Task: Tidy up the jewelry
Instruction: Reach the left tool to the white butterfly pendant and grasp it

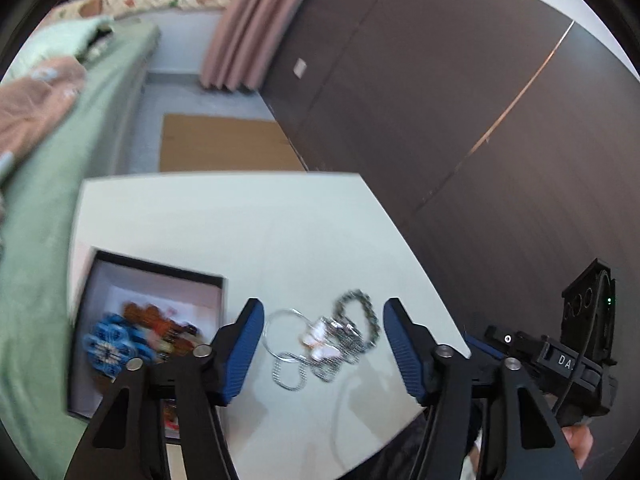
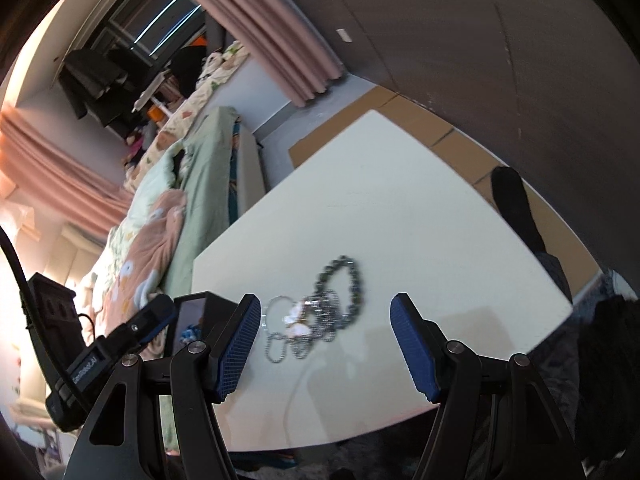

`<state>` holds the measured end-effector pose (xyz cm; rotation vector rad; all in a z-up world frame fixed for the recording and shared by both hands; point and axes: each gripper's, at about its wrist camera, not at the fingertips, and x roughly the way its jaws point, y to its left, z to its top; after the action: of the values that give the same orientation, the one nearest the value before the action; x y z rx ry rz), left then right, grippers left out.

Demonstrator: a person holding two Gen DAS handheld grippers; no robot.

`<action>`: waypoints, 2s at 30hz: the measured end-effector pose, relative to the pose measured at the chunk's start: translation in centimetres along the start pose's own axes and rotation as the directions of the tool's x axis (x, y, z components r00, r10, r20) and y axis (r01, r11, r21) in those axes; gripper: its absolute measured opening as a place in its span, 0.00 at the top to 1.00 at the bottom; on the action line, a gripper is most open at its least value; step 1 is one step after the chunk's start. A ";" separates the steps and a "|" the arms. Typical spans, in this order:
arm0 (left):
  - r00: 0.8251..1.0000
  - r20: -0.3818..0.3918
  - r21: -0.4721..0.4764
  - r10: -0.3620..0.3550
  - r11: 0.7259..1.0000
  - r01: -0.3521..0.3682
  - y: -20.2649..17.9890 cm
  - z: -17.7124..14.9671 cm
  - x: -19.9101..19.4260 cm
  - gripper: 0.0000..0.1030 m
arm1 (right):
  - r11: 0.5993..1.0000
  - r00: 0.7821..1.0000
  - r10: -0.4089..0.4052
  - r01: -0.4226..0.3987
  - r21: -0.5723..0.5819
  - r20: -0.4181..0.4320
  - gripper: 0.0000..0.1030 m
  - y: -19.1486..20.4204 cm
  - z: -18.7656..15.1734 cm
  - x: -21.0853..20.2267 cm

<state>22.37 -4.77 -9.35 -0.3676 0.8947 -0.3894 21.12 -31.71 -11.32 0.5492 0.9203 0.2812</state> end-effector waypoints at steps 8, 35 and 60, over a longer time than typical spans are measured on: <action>0.991 -0.110 0.090 0.081 0.993 -0.071 -2.5 -1.7 4.7 0.56 | 0.998 1.000 -0.020 0.020 0.054 0.003 0.34 -3.9 -0.1 -0.3; 0.956 -0.156 0.189 0.250 0.957 -0.220 -3.2 -3.7 10.2 0.69 | 0.992 0.999 -0.035 0.038 0.123 -0.026 0.34 -9.6 -0.3 0.4; 0.994 0.034 0.087 0.101 0.991 -0.103 -1.4 -0.1 0.2 0.69 | 0.994 0.996 -0.024 0.015 -0.106 -0.081 0.35 1.2 -0.2 3.0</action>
<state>22.14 -6.08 -8.95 -0.2447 0.8612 -0.3273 22.73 -29.28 -12.72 0.4341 0.9837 0.3346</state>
